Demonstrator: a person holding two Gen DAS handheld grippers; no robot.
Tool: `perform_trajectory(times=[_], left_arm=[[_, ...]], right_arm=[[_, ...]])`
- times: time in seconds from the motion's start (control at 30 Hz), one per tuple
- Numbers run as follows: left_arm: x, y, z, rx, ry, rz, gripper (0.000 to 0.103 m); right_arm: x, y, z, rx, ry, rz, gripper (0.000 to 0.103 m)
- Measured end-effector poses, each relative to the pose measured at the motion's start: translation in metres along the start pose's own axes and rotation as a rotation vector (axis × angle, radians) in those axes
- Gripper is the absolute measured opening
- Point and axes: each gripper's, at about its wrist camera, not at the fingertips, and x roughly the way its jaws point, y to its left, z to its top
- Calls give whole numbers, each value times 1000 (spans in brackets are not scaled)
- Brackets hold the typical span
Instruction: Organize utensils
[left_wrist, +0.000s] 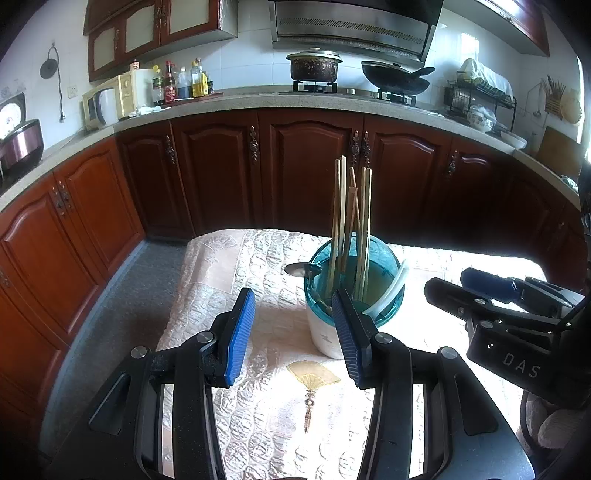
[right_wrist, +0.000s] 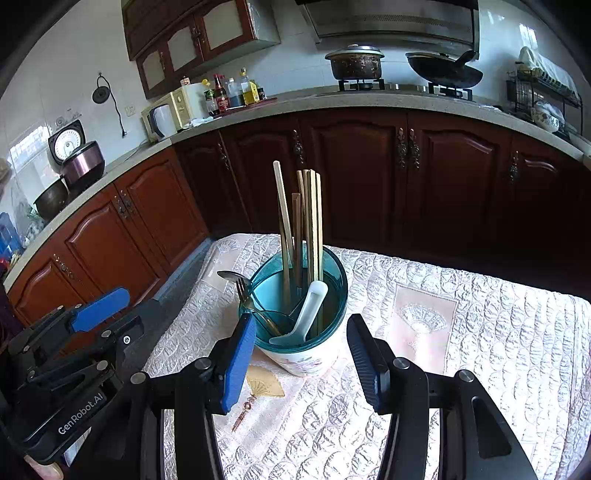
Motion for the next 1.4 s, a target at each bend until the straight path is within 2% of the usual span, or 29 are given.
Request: perform_trajectory(times=[1.4], left_arm=[[1, -4, -1, 9, -12, 7, 43]], right_arm=[[9, -1, -3, 3, 24, 13, 50]])
